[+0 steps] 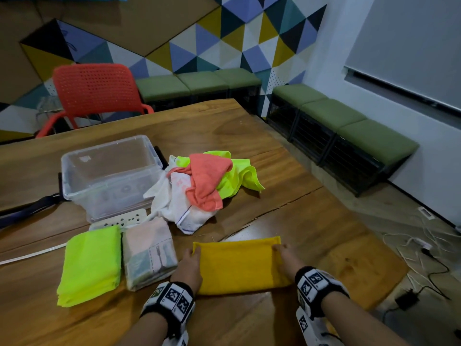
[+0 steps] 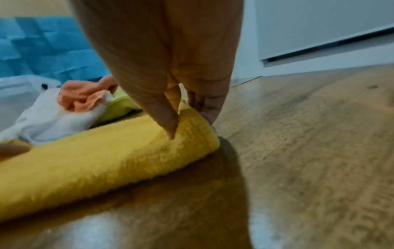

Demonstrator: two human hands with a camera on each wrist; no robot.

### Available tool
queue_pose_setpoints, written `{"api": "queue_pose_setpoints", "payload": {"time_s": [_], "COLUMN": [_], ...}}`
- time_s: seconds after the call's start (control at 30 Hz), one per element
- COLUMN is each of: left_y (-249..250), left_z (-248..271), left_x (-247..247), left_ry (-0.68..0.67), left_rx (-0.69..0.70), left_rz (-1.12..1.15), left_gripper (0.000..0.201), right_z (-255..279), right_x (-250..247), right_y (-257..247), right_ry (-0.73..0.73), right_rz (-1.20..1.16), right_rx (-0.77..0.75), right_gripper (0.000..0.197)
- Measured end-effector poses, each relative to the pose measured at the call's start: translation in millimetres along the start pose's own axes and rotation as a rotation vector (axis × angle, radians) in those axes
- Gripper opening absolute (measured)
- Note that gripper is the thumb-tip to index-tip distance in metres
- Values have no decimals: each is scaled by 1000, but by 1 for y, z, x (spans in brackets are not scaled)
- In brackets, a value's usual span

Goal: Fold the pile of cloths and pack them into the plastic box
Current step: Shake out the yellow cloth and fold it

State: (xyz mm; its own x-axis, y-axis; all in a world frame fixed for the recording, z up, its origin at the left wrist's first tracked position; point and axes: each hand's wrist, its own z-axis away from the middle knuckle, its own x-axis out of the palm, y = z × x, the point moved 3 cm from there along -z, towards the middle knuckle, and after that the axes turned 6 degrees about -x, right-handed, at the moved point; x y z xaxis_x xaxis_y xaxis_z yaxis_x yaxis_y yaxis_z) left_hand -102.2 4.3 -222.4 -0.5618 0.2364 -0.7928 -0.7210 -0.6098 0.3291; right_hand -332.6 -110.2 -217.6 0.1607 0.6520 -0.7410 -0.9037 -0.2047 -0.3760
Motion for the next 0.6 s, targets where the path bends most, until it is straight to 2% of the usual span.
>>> {"api": "queue_pose_setpoints", "payload": {"time_s": [0.07, 0.13, 0.23, 0.3, 0.37, 0.43, 0.5, 0.6], "left_y": [4, 8, 9, 10, 9, 5, 4, 6], "left_z": [1, 4, 6, 5, 3, -2, -8, -15], "left_x": [1, 3, 3, 2, 2, 3, 1, -4], "left_ry": [37, 70, 93, 82, 43, -18, -62, -25], "left_rx": [-13, -55, -172, -221, -241, -259, -272, -249], "left_rz": [-133, -204, -115, 7, 133, 271, 390, 563], "left_gripper": [74, 73, 72, 72, 72, 74, 77, 73], "right_z": [1, 6, 12, 14, 10, 0, -9, -20], "right_x": [2, -3, -8, 3, 24, 38, 36, 23], "right_y": [-1, -6, -22, -38, -47, -45, -42, -39], "right_ry": [-5, 56, 162, 88, -60, -152, -172, -202], "right_rz": [48, 131, 306, 378, 429, 435, 441, 444], "right_rx": [0, -12, -162, -300, -360, -331, -298, -269], "right_gripper": [47, 51, 69, 76, 83, 89, 96, 104]}}
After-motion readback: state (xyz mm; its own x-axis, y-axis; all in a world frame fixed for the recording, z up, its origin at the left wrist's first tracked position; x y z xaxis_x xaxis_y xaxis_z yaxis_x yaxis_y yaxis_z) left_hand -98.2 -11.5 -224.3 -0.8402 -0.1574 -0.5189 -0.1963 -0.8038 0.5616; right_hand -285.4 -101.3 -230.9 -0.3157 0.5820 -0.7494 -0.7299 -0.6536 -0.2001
